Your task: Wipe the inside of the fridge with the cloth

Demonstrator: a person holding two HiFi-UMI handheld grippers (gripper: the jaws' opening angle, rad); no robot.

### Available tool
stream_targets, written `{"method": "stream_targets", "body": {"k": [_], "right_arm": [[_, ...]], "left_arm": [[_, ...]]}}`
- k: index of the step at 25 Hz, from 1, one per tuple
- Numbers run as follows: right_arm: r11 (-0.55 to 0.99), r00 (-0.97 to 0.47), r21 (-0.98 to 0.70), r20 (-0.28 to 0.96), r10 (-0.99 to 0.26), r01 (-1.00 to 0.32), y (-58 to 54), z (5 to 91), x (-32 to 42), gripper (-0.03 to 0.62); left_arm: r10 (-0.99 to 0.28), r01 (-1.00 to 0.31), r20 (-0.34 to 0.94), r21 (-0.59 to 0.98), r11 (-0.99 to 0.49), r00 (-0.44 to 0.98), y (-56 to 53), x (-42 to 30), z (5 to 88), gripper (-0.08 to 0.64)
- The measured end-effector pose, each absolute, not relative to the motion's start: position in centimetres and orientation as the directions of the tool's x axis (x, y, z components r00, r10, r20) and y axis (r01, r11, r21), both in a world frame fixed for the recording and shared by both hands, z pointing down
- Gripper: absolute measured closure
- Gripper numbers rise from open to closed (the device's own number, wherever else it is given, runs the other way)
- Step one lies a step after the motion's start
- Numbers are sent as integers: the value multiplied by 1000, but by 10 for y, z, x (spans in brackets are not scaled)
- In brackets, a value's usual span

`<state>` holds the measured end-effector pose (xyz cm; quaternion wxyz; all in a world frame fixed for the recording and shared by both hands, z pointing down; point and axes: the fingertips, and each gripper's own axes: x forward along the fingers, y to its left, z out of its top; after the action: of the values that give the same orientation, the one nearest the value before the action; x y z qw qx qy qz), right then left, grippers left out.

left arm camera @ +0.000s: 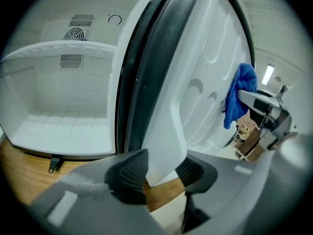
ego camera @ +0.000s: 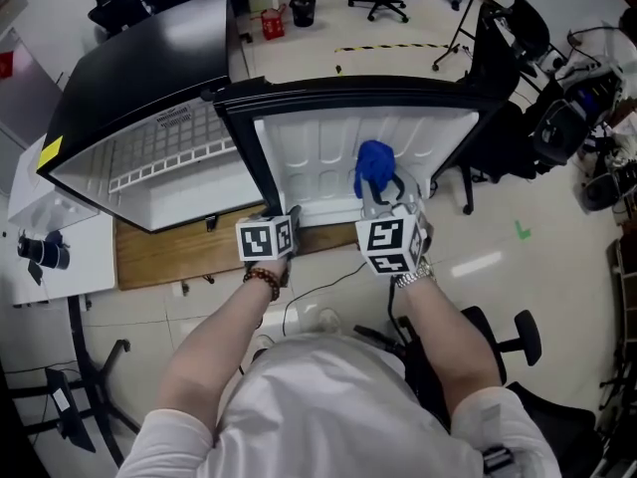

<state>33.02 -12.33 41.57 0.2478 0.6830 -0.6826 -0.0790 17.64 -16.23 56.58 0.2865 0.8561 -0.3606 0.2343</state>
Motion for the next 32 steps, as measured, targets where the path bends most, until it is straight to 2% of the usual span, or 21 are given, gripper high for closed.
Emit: {"method": "stream_targets", "body": {"k": [23,27,32], "right_arm": [[-147,264,435,222,-939,-889,-93,414,447,477],[-116,224,425,213,-951,-898,-86,408,429,477],[31,69,407,228,-971,-913,-83,417,363,479]], "left_arm": [[-496,-765,613,314,-562,615,-161,176,566,391],[-486,-756,609,326,-567,627,-161,177,566,385],[-466,-744,609,344,-573,641,-159,177,564,376]]}}
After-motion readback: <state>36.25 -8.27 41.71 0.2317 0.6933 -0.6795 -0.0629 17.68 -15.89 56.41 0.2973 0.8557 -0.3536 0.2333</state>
